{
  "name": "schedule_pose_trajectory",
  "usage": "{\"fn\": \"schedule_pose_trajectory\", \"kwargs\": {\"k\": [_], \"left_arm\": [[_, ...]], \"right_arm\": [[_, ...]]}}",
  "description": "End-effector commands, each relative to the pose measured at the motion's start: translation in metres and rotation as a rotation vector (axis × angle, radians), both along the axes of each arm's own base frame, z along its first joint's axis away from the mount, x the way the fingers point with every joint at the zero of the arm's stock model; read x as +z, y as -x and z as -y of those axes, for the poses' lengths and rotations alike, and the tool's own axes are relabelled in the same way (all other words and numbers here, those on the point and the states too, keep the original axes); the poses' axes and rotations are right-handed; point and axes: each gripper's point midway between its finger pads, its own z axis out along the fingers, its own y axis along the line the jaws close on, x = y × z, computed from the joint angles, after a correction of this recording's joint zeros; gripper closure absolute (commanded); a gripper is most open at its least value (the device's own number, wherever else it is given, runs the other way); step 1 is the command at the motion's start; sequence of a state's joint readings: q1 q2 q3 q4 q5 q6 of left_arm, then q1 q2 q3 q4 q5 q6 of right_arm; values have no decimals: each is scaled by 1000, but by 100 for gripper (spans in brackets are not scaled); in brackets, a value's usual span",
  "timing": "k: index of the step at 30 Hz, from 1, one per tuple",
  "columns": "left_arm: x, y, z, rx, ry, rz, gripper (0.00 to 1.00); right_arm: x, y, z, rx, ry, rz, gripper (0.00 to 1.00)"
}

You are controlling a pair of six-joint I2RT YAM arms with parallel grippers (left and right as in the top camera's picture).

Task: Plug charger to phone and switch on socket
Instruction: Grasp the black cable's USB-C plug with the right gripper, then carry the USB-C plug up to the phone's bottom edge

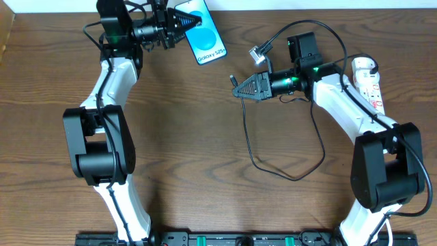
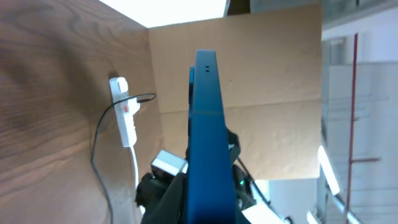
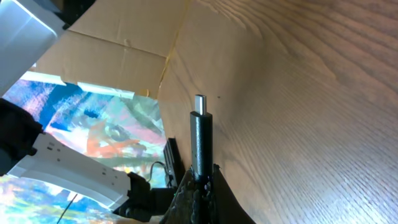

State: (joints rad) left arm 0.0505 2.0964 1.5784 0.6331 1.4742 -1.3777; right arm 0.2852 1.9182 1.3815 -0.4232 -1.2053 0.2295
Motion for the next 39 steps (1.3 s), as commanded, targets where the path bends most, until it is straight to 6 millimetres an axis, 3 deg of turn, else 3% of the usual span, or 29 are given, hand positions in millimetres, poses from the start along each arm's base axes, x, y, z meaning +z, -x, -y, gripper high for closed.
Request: {"fn": "schedule_pose_trajectory", "kwargs": {"k": [1,9,14,26,39], "left_arm": [[17,-1,0,25,21,-46,93],[17,1,13,14,22,-45,93],[18,-1,15,22,23,-45,92],[17,7,32,-25,16,-23,93],[17,10,40,-40,11,4,92]], "right_arm": [[28,9,-7,37,-43,85,99],[63,14,-12,-2,-14,210,99],[73,18,-11,-3,-23,215,99],[75,14,-10,-22,-23,210,99],[70,-2,6,-112,-7,97,99]]}}
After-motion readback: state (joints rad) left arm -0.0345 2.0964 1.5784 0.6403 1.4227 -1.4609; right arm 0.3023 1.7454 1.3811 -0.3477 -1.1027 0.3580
